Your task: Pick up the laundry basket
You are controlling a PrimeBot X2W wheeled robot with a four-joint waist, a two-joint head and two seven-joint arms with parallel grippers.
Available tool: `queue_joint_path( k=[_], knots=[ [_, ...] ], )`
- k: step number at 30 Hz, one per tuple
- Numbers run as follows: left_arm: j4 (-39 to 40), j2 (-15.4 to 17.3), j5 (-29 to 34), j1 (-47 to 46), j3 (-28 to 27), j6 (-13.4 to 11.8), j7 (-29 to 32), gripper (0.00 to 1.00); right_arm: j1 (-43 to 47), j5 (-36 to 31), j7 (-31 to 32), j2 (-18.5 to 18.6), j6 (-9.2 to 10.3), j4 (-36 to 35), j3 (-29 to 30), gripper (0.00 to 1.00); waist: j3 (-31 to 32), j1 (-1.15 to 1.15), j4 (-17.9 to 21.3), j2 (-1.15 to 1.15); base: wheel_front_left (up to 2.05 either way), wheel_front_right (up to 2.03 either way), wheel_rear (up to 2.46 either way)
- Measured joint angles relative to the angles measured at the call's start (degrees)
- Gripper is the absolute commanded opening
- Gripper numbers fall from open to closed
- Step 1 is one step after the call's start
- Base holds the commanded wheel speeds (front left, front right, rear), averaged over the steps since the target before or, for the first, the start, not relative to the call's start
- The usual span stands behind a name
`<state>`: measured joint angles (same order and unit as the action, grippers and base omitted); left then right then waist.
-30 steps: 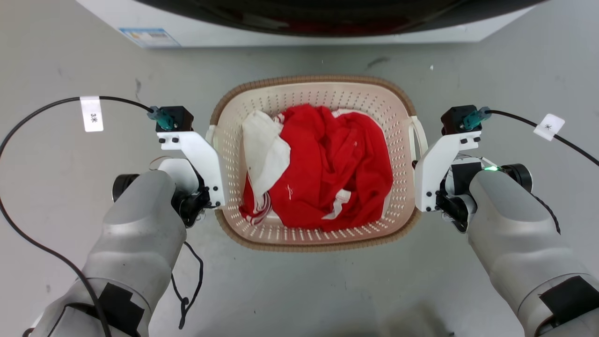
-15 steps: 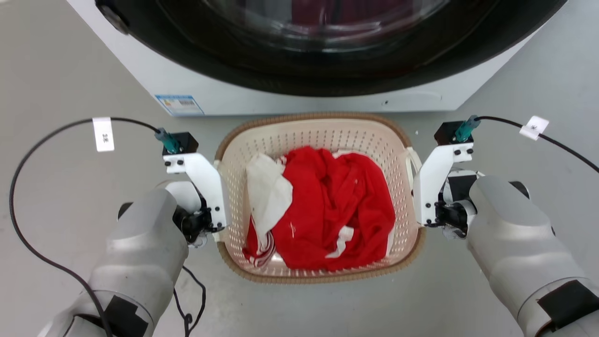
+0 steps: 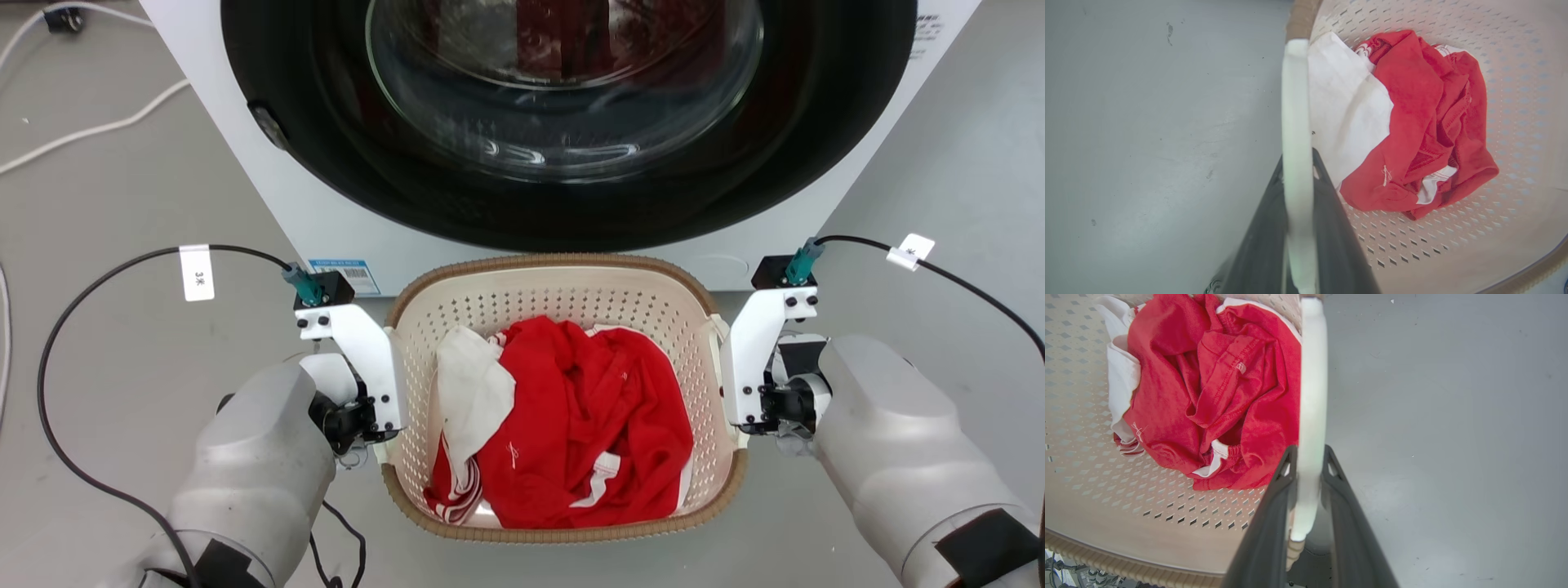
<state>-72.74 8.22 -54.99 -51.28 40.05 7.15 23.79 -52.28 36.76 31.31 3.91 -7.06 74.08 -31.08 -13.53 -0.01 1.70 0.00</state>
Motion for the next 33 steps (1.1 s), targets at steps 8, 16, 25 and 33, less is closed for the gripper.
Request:
queue_joint_path(
  k=[8, 16, 25, 33],
  knots=[
    [-0.5, -0.4, -1.0, 1.8, 0.5, 0.0, 0.6, 0.0, 1.4, -0.7, 3.0, 0.0, 0.0, 0.0, 1.0, 0.0, 4.5, 0.0, -0.2, 0.0, 0.0, 0.0, 0.0],
    [-0.8, -0.8, -2.1, 4.5, 0.8, 0.0, 0.7, 0.0, 3.1, -1.3, 5.1, -0.1, 0.0, 0.0, 1.6, 0.0, 9.1, 0.0, -0.3, 0.0, 0.0, 0.0, 0.0],
    [-1.0, -0.9, -2.7, 6.7, 1.4, 0.2, 0.8, 0.0, 5.1, -0.4, 7.1, -0.1, 0.0, 0.0, 0.9, 0.0, 13.1, 0.0, 0.4, 0.0, 0.0, 0.0, 0.0],
    [-1.3, -1.0, -3.2, 9.1, 1.8, 0.2, 0.8, 0.0, 8.2, 1.7, 8.1, -0.1, 0.0, 0.0, -0.5, 0.0, 15.3, 0.0, 0.4, 0.0, 0.0, 0.0, 0.0]
  ],
)
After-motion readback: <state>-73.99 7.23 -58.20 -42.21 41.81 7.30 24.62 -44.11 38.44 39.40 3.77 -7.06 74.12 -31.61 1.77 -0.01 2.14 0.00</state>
